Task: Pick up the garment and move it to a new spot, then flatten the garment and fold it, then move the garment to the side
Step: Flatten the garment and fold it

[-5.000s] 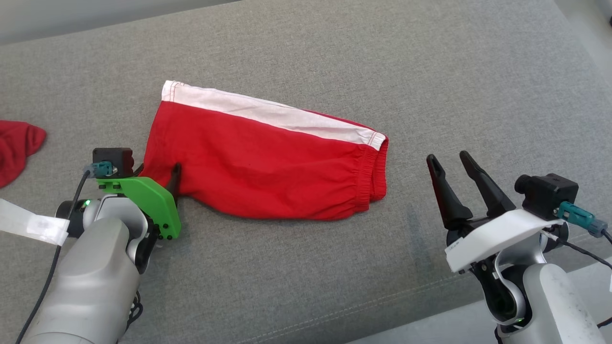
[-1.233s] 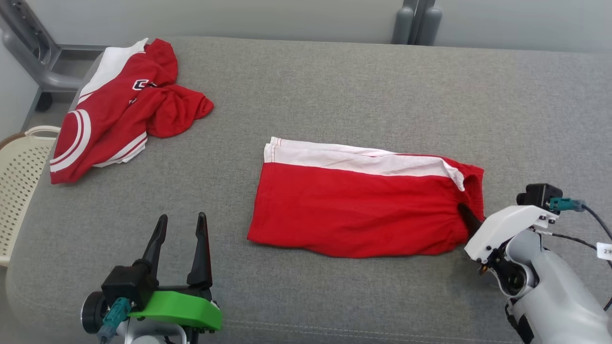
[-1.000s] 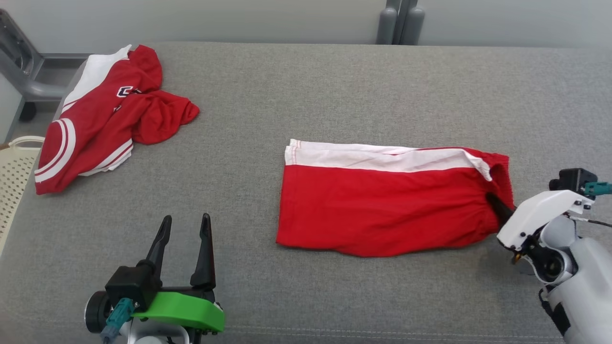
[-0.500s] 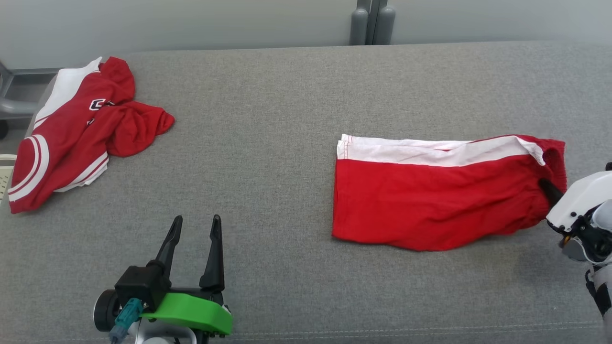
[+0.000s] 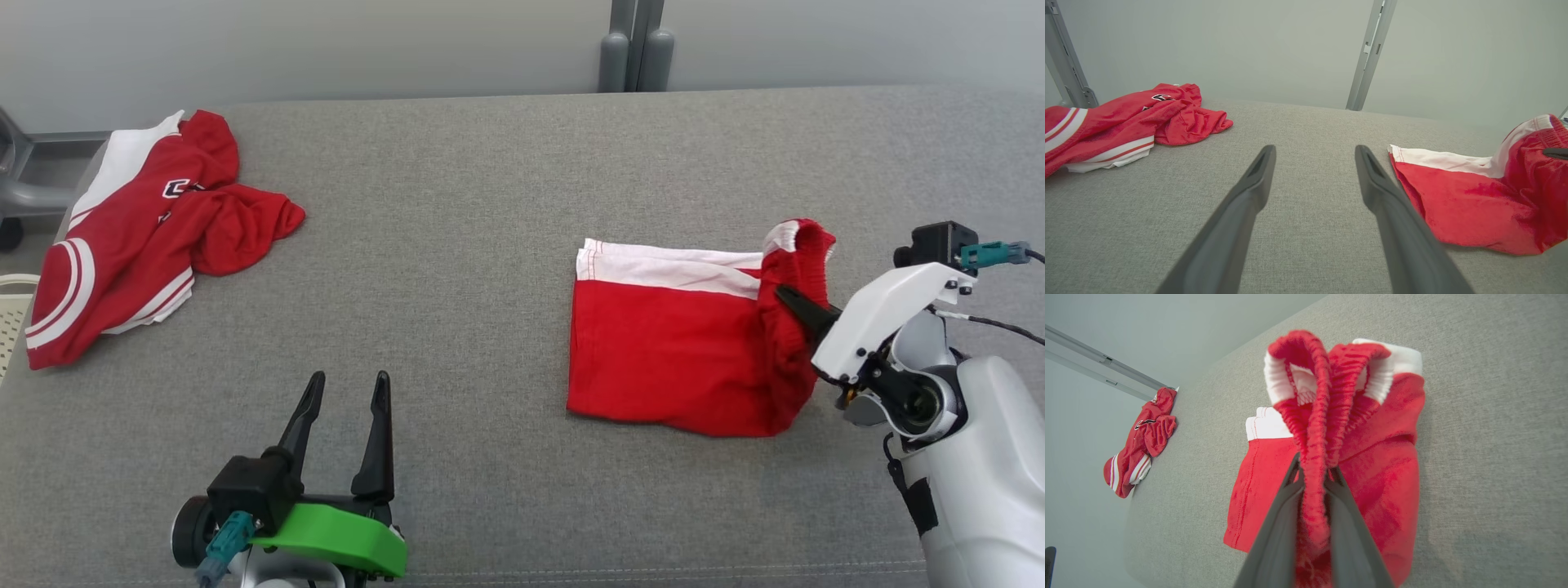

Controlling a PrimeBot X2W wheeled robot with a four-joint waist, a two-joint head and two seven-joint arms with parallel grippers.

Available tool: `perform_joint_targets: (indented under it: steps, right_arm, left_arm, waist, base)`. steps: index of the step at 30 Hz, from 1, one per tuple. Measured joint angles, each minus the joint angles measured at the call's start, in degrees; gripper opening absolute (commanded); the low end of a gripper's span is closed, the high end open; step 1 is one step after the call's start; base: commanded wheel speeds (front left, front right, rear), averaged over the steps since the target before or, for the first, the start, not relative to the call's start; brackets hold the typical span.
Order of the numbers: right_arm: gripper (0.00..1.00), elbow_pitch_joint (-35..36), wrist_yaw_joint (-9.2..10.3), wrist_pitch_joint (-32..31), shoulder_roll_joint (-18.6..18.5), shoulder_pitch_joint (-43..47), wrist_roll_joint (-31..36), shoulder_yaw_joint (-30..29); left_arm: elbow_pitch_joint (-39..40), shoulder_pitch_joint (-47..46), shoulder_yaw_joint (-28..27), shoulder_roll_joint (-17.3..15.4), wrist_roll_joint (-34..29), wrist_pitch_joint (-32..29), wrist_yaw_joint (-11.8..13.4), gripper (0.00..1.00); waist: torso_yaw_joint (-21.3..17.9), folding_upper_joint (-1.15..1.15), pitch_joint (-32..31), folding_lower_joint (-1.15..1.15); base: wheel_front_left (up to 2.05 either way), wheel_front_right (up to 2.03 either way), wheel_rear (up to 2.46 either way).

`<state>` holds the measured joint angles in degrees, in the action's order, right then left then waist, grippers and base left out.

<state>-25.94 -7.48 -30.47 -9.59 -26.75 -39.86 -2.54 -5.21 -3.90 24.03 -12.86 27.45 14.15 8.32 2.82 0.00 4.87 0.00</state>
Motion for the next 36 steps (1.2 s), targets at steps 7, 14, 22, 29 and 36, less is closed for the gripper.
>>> perform_joint_targets:
  steps: [7, 14, 22, 29, 36]
  right_arm:
    - [0.0, 5.34, 0.0, -2.92, 4.08, 1.29, 4.03, 1.68]
    - [0.0, 2.33, 0.0, -2.64, 6.26, 0.54, 8.81, 2.0]
    - [0.0, -6.82, 0.0, -0.12, 6.69, -3.97, 13.32, 2.78]
    - [0.13, -16.01, 0.0, 3.28, 6.8, -8.55, 14.57, 5.91]
    - [1.0, -23.63, -0.01, 7.0, 6.8, -12.53, 16.34, 9.24]
  left_arm:
    - [0.13, -0.01, 0.2, 0.3, 0.24, 0.03, -0.2, 1.0]
    - [-0.12, -0.19, 0.35, 0.99, 0.57, 0.12, -0.53, 1.0]
    - [-0.81, -1.01, 0.6, 2.12, 0.58, 0.55, -1.25, 1.0]
    - [-1.98, -1.53, 0.65, 3.16, 0.55, 0.63, -1.79, 1.0]
    - [-2.6, -1.92, 0.33, 3.94, 0.25, 0.64, -2.23, 1.0]
  waist:
    - [1.29, 0.0, -0.2, 0.0]
    - [3.4, 0.0, -0.15, 0.0]
    - [6.3, 0.0, 0.43, 0.0]
    - [8.61, 0.0, 0.78, 0.0]
    - [9.63, 0.0, 0.78, 0.0]
  base:
    - [0.0, 0.0, 0.0]
    - [0.0, 0.0, 0.0]
    - [0.0, 0.0, 0.0]
    - [0.0, 0.0, 0.0]
    - [0.0, 0.0, 0.0]
